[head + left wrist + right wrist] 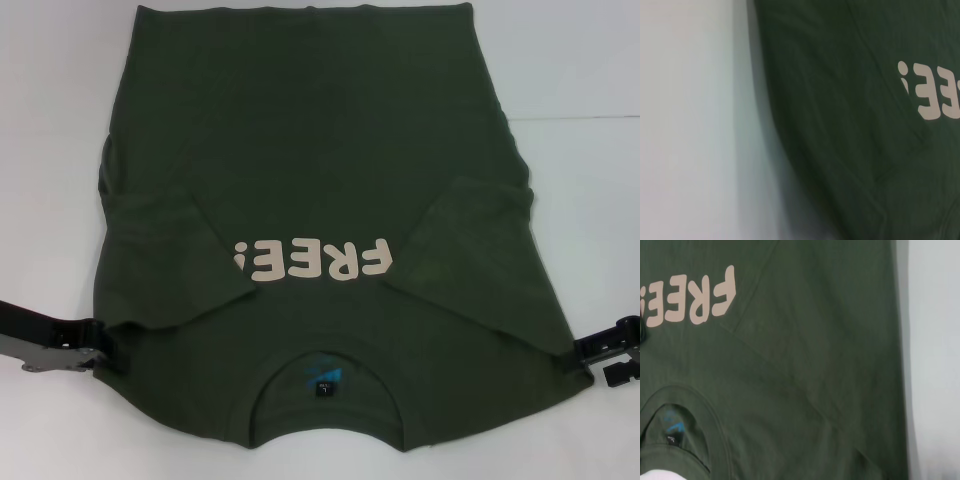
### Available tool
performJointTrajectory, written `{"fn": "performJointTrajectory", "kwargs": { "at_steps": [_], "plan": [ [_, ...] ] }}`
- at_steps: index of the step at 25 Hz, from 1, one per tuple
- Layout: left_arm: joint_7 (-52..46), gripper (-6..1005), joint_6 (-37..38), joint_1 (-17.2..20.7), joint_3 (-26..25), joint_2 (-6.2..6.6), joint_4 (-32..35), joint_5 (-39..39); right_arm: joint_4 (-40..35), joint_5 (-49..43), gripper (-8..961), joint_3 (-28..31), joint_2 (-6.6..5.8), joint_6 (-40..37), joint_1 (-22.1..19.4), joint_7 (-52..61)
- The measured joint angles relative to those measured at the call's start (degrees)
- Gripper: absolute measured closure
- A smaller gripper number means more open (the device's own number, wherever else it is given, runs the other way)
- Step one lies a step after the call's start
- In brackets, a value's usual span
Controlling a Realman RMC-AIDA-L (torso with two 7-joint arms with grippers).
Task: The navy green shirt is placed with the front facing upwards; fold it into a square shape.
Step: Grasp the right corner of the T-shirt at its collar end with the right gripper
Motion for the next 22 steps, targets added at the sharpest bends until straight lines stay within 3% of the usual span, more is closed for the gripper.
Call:
{"fn": "performJointTrajectory", "kwargs": {
  "at_steps": [22],
  "plan": [
    [0.00,958,-0.16,-0.05,-0.01,0.00,0.00,0.00,0.54,0.01,103,-0.72,0.81,1.49,0.38,-0.01]
  ]
}}
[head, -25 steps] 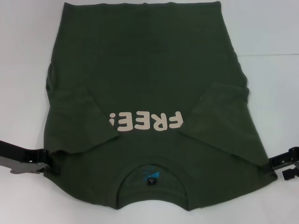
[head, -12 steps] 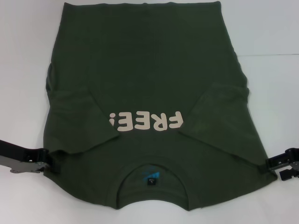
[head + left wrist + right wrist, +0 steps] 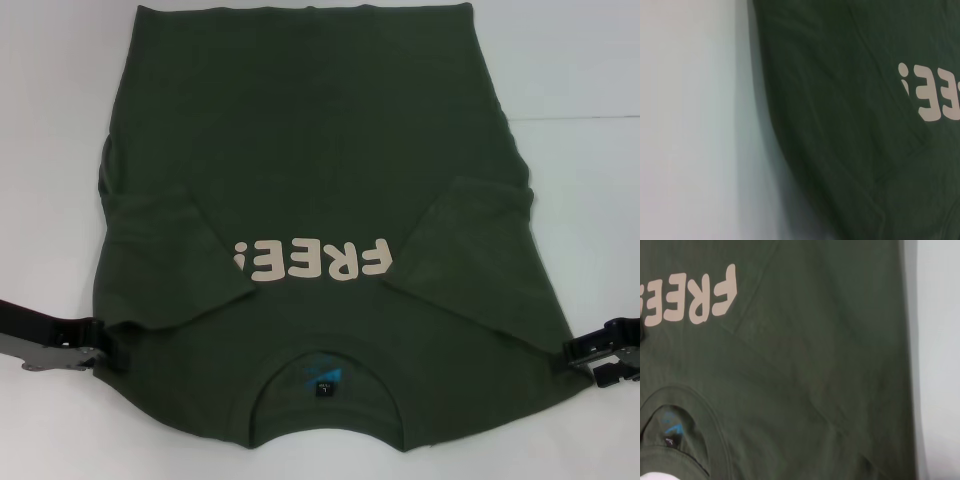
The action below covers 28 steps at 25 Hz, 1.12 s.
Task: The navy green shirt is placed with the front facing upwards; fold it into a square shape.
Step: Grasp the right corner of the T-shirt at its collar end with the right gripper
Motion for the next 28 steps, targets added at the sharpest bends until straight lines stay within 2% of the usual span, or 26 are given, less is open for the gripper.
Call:
{"fn": "performJointTrajectory", "kwargs": {
  "at_steps": [15,28],
  "plan": [
    [0.00,957,0.03,0.00,0.01,0.00,0.00,0.00,0.31,0.00,111,0.05,0.62,0.56,0.15,-0.08],
    [0.00,957,0.22,-0.12,0.01,0.00,0.00,-0.02,1.93,0.33,117,0.04,2.14,2.36,2.42,-0.25]
  ]
}}
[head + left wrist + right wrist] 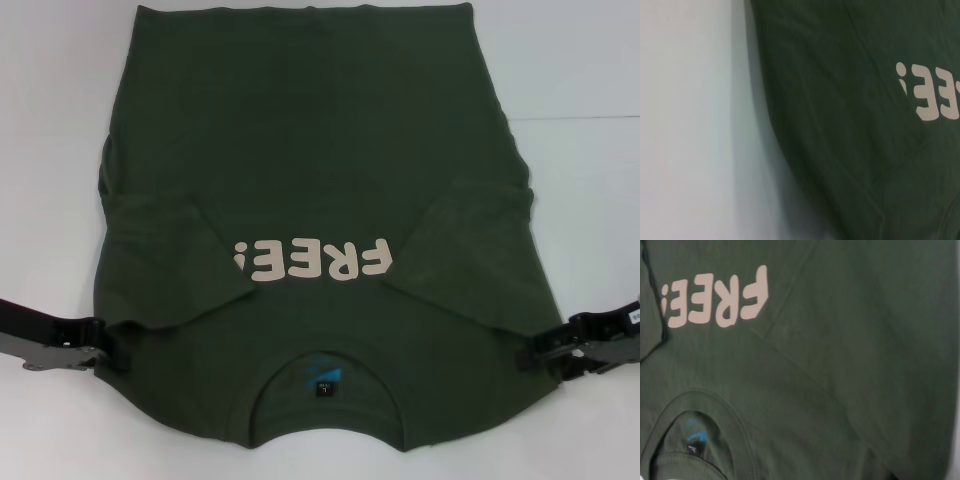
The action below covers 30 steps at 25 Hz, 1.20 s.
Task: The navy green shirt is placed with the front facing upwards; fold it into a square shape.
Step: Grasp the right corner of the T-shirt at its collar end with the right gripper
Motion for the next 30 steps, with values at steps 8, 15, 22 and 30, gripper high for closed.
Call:
{"fn": "performJointTrajectory", "kwargs": {
  "at_steps": [8,15,22,30],
  "plan": [
    [0.00,957,0.10,0.04,0.00,0.00,0.00,-0.42,1.17,-0.17,121,0.00,0.13,0.66,0.91,-0.08],
    [0.27,958,0.07,-0.05,0.00,0.00,0.00,-0.50,0.99,-0.31,288,-0.01,0.05,0.79,1.30,0.67],
    [0.58,958,0.02,-0.06,0.01,0.00,0.00,-0.51,1.20,-0.34,456,-1.62,0.02,1.18,1.73,0.88],
    [0.73,958,-0.10,-0.01,0.00,0.00,0.00,-0.58,1.34,-0.42,686,-3.95,0.31,2.14,2.08,1.44]
  ]
}}
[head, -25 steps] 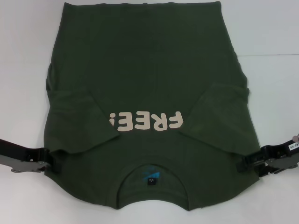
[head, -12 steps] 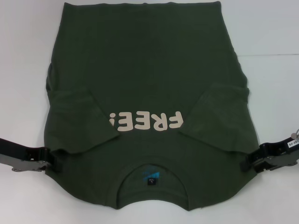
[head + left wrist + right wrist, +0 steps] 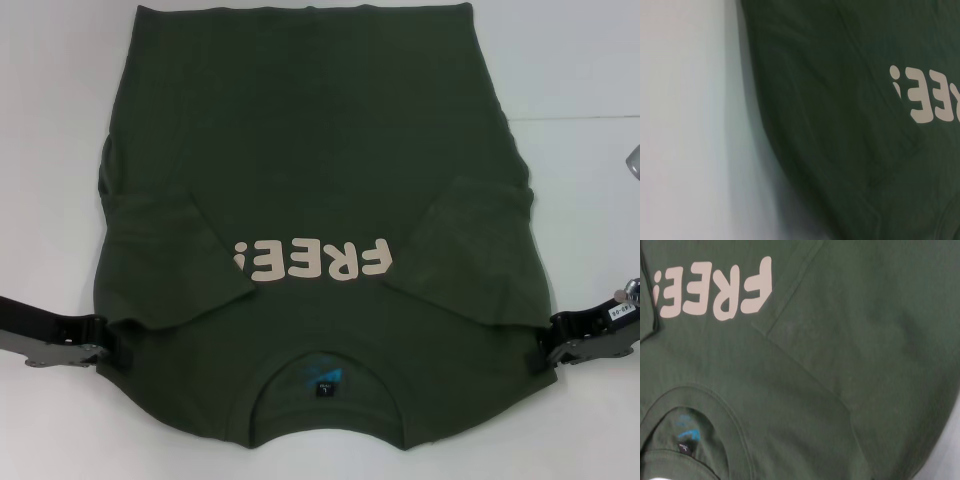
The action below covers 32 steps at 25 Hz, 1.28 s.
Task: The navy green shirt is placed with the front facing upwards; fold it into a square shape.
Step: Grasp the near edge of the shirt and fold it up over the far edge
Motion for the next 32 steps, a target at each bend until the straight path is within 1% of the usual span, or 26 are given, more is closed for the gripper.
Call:
{"fn": "performJointTrajectory", "kwargs": {
  "at_steps": [3,8,12,17,21,23,25,29,32],
  "plan": [
    [0.01,958,-0.03,0.04,0.00,0.00,0.00,-0.02,-0.12,0.00,810,-0.31,0.07,-0.01,0.00,-0.15],
    [0.12,958,0.02,0.01,0.00,0.05,0.00,-0.46,-0.64,0.04,903,-0.65,0.12,-0.39,-0.01,-0.90],
    [0.41,957,0.77,-0.08,0.00,0.25,0.00,-0.97,-0.76,0.26,903,-0.67,-0.24,-1.45,0.18,-2.02],
    [0.59,958,3.88,-0.10,0.00,0.85,0.31,-0.77,-1.56,0.22,904,-0.49,-1.07,-5.76,0.30,-3.52],
    [0.71,958,9.49,-0.53,0.00,1.81,0.52,-0.29,-2.22,0.06,904,-0.78,-2.08,-11.15,0.32,-4.46],
    [0.93,958,12.87,-0.69,-0.01,2.14,0.57,-0.16,-2.26,0.04,904,-1.69,-2.66,-14.28,0.31,-4.95],
    [1.27,957,16.63,-0.79,-0.06,2.41,0.63,-0.09,-2.27,0.03,903,-3.28,-2.93,-17.09,0.27,-5.63],
    [1.54,957,23.44,-0.97,-0.09,2.69,0.56,-0.06,-2.32,0.01,903,-7.69,-2.97,-21.43,0.27,-6.50],
    [1.75,957,27.63,-1.22,0.24,2.78,0.13,-0.04,-2.34,-0.03,903,-9.91,-2.70,-23.58,0.62,-7.42]
  ]
}}
